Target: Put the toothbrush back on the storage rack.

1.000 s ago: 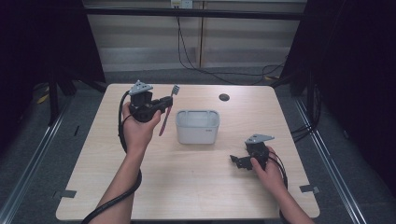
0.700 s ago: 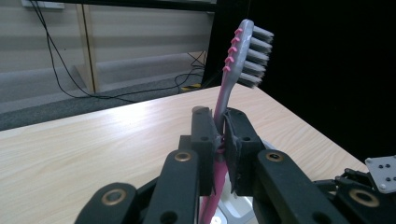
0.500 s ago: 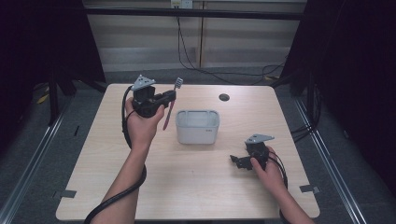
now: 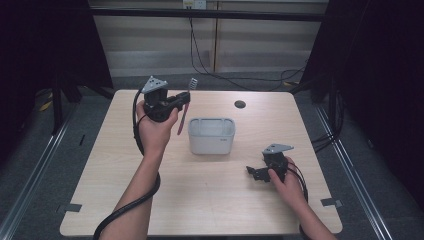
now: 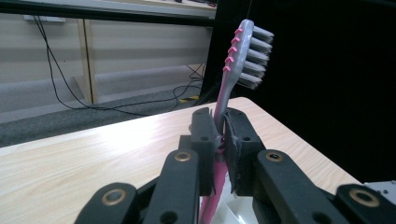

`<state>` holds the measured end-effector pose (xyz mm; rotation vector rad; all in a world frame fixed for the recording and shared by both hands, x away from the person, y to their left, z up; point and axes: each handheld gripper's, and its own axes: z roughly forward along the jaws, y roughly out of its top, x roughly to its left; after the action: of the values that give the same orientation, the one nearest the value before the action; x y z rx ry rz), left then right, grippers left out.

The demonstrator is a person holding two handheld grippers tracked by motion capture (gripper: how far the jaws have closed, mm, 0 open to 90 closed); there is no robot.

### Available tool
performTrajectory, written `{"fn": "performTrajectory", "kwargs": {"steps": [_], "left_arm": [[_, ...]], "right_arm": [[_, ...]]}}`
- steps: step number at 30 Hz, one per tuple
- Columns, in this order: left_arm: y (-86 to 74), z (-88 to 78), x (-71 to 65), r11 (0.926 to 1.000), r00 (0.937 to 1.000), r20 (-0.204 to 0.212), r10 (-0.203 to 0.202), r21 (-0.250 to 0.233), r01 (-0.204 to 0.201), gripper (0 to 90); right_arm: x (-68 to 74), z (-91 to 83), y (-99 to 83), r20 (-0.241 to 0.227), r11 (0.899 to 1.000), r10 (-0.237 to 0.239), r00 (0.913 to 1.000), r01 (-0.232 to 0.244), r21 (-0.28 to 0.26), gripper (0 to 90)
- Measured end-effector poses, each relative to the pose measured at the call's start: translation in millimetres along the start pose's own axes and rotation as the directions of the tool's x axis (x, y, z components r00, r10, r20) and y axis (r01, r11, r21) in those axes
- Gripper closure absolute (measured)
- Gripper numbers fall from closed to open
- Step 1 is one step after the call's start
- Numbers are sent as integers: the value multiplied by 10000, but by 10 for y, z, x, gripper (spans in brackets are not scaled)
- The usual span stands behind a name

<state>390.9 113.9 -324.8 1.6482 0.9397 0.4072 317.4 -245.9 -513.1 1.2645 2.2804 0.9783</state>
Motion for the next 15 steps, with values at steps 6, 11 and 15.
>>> {"fn": "performTrajectory", "kwargs": {"steps": [6,11,15], "left_arm": [[30,24,-11,9999,9999,84,-96,-103,97,830],[46,51,-25,9999,9999,89,-74,-116,75,830],[57,72,-36,9999,10000,82,16,-116,-15,830]], "right_arm": [[0,0,0,2,10000,-5,10000,5,-2,114],[-3,2,0,0,10000,-38,10000,38,-26,113],[-2,1,0,-2,10000,-28,10000,28,-22,114]]}}
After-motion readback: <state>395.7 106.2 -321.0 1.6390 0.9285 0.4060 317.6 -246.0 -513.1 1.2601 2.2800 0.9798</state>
